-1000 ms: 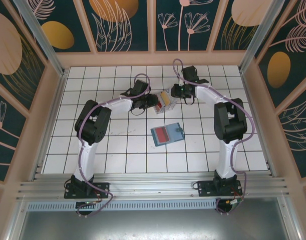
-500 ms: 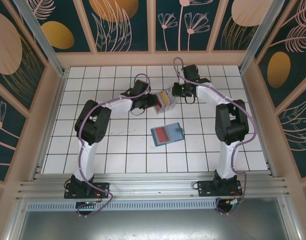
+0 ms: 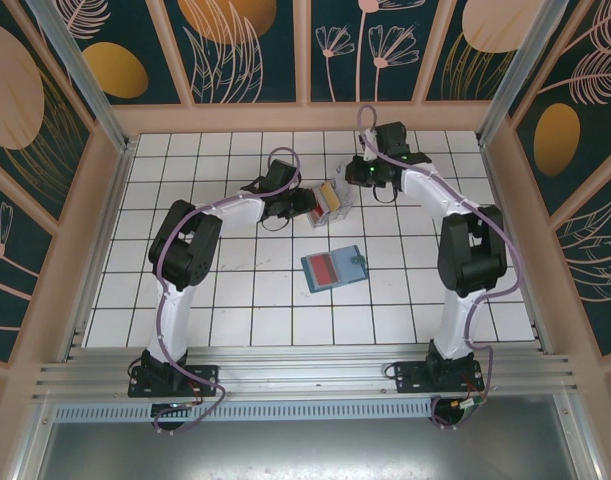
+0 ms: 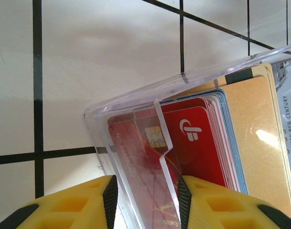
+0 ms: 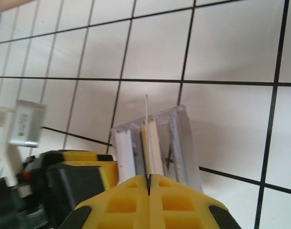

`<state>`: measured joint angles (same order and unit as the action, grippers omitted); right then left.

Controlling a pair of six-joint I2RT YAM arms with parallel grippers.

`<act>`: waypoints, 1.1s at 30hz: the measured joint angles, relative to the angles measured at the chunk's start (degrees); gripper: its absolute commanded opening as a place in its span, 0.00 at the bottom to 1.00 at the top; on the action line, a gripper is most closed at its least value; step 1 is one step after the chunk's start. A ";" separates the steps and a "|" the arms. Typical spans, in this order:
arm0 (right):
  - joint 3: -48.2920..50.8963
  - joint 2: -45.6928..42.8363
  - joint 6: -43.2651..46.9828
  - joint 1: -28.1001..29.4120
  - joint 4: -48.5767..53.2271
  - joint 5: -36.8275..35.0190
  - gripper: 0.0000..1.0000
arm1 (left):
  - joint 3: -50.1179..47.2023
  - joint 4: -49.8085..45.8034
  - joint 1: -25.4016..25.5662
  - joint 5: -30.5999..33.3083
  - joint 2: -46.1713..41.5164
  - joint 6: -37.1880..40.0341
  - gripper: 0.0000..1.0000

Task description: Put the credit cards into the card holder

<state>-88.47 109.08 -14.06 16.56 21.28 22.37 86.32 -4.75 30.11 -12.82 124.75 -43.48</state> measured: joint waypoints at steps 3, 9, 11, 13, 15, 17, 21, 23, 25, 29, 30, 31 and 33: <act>0.81 -2.99 -0.90 -0.31 -0.28 1.64 0.01 | 0.04 -1.88 0.00 0.46 -0.74 0.70 0.40; 3.32 -9.73 -2.16 -0.35 -1.14 4.35 0.01 | 0.04 -5.64 0.00 1.42 -4.59 2.08 0.41; 4.85 -12.15 -2.67 -0.37 -1.44 5.07 0.01 | -0.09 -6.27 0.00 1.75 -7.04 2.40 0.41; 6.88 -14.64 -3.08 -0.39 -1.84 5.97 0.01 | -1.09 -6.27 0.00 2.21 -10.36 2.80 0.41; 9.33 -17.11 -3.48 -0.39 -2.03 6.82 0.01 | -3.13 -6.10 0.00 2.49 -14.29 2.99 0.42; 12.39 -19.71 -4.13 -0.39 -2.38 7.96 0.01 | -6.32 -5.38 0.00 2.56 -18.78 3.02 0.42; 19.61 -24.57 -4.96 -0.39 -3.43 10.49 0.01 | -14.32 -3.04 0.00 1.42 -26.56 3.04 0.42; 23.63 -26.84 -5.42 -0.39 -3.96 11.85 0.01 | -19.12 -1.33 0.00 -0.02 -30.03 3.02 0.42; 27.34 -28.74 -5.81 -0.39 -4.42 12.96 0.01 | -23.61 0.13 0.00 -1.49 -32.68 3.02 0.42; 34.80 -31.80 -6.05 -0.39 -5.44 15.04 0.01 | -32.06 2.86 0.24 -4.20 -36.83 2.97 0.42; 36.85 -32.50 -6.25 -0.39 -5.75 15.39 0.01 | -34.49 3.41 0.35 -4.96 -38.05 2.93 0.41; 38.99 -33.18 -6.34 -0.39 -6.10 15.76 0.01 | -36.44 4.00 0.55 -5.44 -39.04 2.80 0.41; 43.04 -34.53 -7.02 -0.39 -7.06 16.46 0.01 | -40.00 5.14 1.14 -6.51 -40.83 2.49 0.41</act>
<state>-45.43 74.54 -21.08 16.16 14.22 38.83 46.33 0.38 31.24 -19.33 83.92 -40.99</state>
